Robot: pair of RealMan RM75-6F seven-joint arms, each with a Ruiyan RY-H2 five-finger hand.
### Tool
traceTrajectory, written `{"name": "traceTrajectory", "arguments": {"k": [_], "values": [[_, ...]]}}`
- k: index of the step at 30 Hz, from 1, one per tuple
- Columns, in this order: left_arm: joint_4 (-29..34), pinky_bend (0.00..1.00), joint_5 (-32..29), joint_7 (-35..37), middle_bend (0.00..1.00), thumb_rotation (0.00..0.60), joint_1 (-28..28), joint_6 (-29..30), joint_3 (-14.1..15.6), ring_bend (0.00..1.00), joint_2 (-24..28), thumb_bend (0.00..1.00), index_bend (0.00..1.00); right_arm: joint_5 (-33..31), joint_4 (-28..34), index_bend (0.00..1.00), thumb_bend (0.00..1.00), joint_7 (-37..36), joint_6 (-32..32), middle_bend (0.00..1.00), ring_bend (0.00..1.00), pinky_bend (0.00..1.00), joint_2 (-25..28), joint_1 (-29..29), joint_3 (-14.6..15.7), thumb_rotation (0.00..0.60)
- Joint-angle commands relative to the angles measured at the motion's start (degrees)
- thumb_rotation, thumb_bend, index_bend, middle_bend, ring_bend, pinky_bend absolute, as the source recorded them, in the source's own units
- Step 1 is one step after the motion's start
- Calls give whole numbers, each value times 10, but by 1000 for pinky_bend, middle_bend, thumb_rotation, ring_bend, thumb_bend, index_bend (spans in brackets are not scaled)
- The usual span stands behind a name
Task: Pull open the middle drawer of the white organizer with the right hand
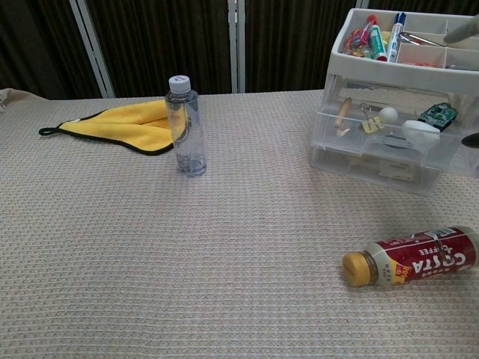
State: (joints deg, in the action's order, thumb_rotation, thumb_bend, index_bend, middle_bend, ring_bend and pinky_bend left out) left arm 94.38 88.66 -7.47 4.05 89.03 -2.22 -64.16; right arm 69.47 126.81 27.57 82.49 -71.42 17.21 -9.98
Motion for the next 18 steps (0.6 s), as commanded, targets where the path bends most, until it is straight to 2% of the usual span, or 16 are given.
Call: {"name": "traceTrajectory", "arguments": {"k": [1, 4, 11, 18], "values": [[0, 0, -1, 0, 0, 600, 0, 0, -1, 0, 0, 127, 0, -15, 17, 144, 0, 24, 3, 638, 717, 629, 17, 9, -15, 600], [0, 0, -2, 0, 0, 600, 0, 1, -1, 0, -1, 127, 0, -26, 24, 137, 0, 40, 6, 658, 733, 629, 25, 14, -24, 600], [-1, 0, -3, 2, 0, 600, -1, 3, -3, 0, -1, 128, 0, -48, 26, 100, 0, 68, 17, 787, 837, 630, 33, 24, -37, 600], [-2, 0, -3, 10, 0, 600, -4, 8, -4, 0, 1, 128, 0, -53, 6, 81, 0, 85, 19, 820, 861, 630, 26, 36, -38, 600]]}}
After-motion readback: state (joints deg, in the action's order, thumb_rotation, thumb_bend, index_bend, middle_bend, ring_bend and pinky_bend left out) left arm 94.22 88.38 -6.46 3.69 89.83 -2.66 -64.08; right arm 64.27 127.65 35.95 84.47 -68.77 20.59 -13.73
